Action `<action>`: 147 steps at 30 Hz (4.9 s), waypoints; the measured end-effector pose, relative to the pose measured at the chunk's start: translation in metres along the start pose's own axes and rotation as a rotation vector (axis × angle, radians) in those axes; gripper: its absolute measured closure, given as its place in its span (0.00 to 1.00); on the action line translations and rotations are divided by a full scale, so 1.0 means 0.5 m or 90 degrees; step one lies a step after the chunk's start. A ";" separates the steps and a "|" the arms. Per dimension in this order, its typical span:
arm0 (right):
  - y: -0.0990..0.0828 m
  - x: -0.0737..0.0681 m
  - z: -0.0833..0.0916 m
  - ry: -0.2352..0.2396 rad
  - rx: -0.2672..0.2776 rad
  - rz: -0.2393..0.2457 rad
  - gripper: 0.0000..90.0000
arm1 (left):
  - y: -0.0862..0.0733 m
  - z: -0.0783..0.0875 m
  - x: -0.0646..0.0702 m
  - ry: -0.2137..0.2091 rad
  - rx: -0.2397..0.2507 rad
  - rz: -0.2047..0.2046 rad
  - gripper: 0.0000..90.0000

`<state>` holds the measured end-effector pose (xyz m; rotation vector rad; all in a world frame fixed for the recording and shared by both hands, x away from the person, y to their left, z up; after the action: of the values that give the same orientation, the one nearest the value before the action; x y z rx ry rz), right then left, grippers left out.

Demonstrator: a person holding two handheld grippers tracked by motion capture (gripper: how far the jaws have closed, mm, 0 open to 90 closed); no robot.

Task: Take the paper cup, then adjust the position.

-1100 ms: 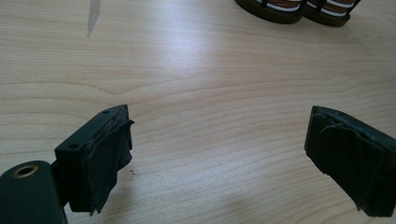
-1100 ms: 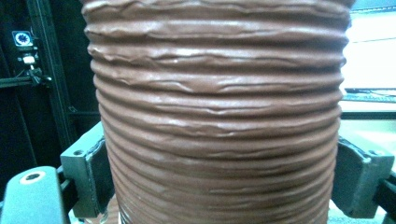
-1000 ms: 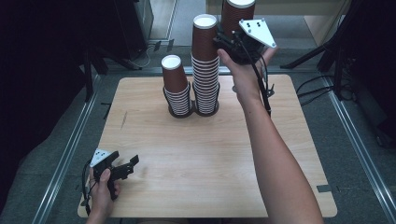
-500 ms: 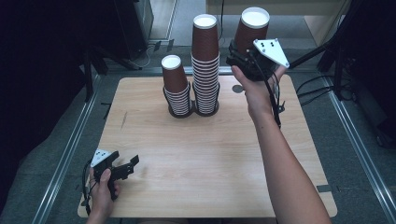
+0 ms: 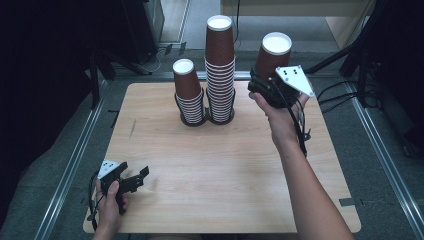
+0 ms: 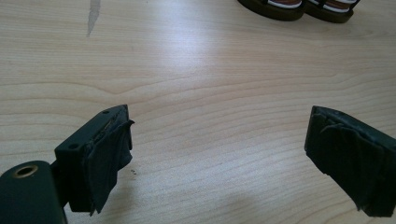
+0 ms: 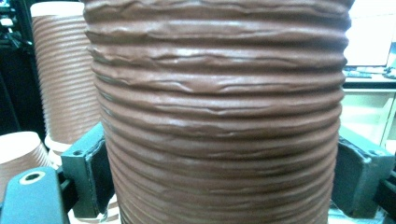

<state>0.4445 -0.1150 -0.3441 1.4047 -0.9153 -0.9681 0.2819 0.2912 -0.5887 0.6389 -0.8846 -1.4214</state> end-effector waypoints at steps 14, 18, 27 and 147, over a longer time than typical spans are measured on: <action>-0.100 0.011 0.067 0.000 -0.034 0.009 0.13 | -0.001 -0.002 0.003 0.013 -0.007 -0.012 0.08; -0.119 0.008 0.081 0.010 -0.039 0.021 0.13 | 0.000 -0.002 0.003 0.019 -0.013 -0.016 0.08; -0.173 0.005 0.110 0.037 -0.056 0.038 0.12 | 0.046 -0.006 0.034 -0.001 -0.002 -0.012 0.08; -0.364 -0.261 0.171 0.238 -0.113 0.452 0.00 | 0.201 0.026 0.380 -0.362 0.092 -0.113 0.26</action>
<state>0.3176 -0.0142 -0.5205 0.9485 -0.9166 -0.2295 0.3152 0.1130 -0.4727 0.4273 -1.4129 -1.7482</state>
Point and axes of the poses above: each handheld gripper's, and its own axes: z roughly backward along the jaws, y roughly out of its top, x roughly to its right, the point moved 7 cm from there along -z, roughly forward along the jaws, and after that the axes turned 9 degrees about y, right-handed, at the moved point
